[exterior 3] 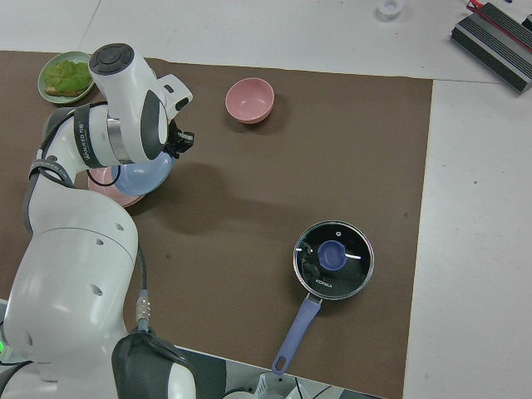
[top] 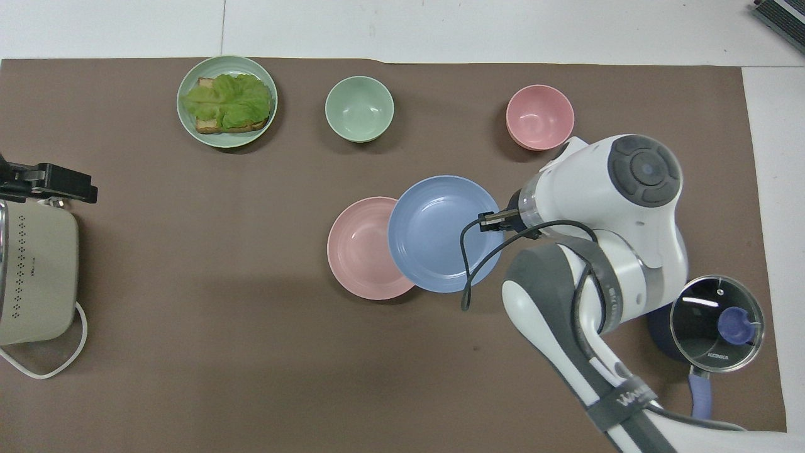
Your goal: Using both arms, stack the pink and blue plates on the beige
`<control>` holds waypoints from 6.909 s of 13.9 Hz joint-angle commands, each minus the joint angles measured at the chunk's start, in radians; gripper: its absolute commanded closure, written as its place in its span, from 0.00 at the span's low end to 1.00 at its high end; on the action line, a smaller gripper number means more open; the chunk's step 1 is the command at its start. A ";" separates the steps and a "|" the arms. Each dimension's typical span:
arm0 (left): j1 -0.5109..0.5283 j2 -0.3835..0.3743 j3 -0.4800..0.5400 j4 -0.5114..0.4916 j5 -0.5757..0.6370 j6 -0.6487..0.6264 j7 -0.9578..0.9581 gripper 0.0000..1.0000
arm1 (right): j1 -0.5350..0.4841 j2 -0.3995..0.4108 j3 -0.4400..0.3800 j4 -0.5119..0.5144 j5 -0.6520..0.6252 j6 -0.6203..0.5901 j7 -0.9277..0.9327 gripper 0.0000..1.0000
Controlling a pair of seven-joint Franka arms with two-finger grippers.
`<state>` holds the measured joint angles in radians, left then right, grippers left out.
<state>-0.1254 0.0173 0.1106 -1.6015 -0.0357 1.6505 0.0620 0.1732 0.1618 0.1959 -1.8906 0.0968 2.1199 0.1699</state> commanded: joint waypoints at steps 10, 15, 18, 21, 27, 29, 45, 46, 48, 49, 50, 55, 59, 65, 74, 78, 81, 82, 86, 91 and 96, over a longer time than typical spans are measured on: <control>0.010 -0.002 -0.009 0.003 0.017 -0.015 0.002 0.00 | 0.107 0.120 0.003 -0.045 0.116 0.198 0.003 1.00; 0.010 -0.002 -0.009 0.003 0.017 -0.015 0.002 0.00 | 0.111 0.142 0.003 -0.047 0.115 0.203 -0.001 1.00; 0.010 -0.002 -0.009 0.003 0.017 -0.015 0.002 0.00 | 0.115 0.150 0.003 -0.048 0.116 0.204 0.000 1.00; 0.010 -0.002 -0.009 0.003 0.017 -0.015 0.002 0.00 | 0.120 0.156 0.003 -0.048 0.116 0.233 0.003 1.00; 0.010 -0.002 -0.009 0.003 0.017 -0.015 0.002 0.00 | 0.129 0.177 0.003 -0.044 0.116 0.279 0.010 0.91; 0.010 -0.002 -0.009 0.003 0.017 -0.015 0.002 0.00 | 0.127 0.177 0.003 -0.041 0.116 0.273 0.013 0.02; 0.010 -0.002 -0.009 0.003 0.017 -0.015 0.002 0.00 | -0.049 -0.091 -0.029 0.119 -0.160 -0.121 0.203 0.00; 0.010 -0.002 -0.009 0.003 0.017 -0.015 0.002 0.00 | -0.051 -0.108 -0.030 0.140 -0.161 -0.162 0.206 0.00; 0.010 -0.002 -0.009 0.003 0.017 -0.015 0.002 0.00 | -0.079 -0.134 -0.030 0.189 -0.157 -0.231 0.206 0.00; 0.010 -0.002 -0.009 0.003 0.017 -0.015 0.002 0.00 | -0.092 -0.145 -0.029 0.212 -0.148 -0.254 0.206 0.00; 0.010 -0.002 -0.009 0.003 0.017 -0.015 0.002 0.00 | -0.098 -0.154 -0.030 0.232 -0.147 -0.282 0.206 0.00; 0.010 -0.002 -0.009 0.003 0.017 -0.015 0.002 0.00 | -0.116 -0.162 -0.032 0.341 -0.140 -0.420 0.258 0.00; 0.010 -0.002 -0.009 0.003 0.017 -0.015 0.002 0.00 | -0.175 -0.218 -0.053 0.354 -0.100 -0.489 0.270 0.00; 0.010 -0.002 -0.009 0.003 0.017 -0.015 0.002 0.00 | -0.187 -0.258 -0.208 0.354 -0.063 -0.577 0.229 0.00; 0.010 -0.002 -0.009 0.003 0.017 -0.015 0.002 0.00 | -0.181 -0.280 -0.254 0.231 -0.085 -0.577 -0.038 0.00; 0.010 -0.002 -0.009 0.003 0.017 -0.015 0.002 0.00 | -0.172 -0.277 -0.251 0.203 -0.094 -0.526 -0.062 0.00; 0.010 -0.002 -0.009 0.003 0.017 -0.015 0.002 0.00 | -0.172 -0.278 -0.248 0.183 -0.100 -0.523 -0.053 0.00; 0.010 -0.002 -0.009 0.003 0.017 -0.015 0.004 0.00 | -0.167 -0.278 -0.242 0.183 -0.100 -0.522 -0.040 0.00; 0.010 -0.002 -0.009 0.003 0.017 -0.015 0.002 0.00 | -0.127 -0.277 -0.239 0.189 -0.100 -0.532 0.034 0.00; 0.010 -0.002 -0.009 0.003 0.017 -0.015 0.002 0.00 | -0.156 -0.274 -0.251 0.189 -0.100 -0.525 -0.061 0.00; 0.010 -0.002 -0.009 0.003 0.017 -0.015 0.002 0.00 | -0.167 -0.274 -0.254 0.191 -0.100 -0.528 -0.063 0.00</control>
<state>-0.1254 0.0173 0.1105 -1.6015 -0.0357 1.6504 0.0620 0.0244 -0.0998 -0.0630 -1.6823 0.0061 1.5760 0.1294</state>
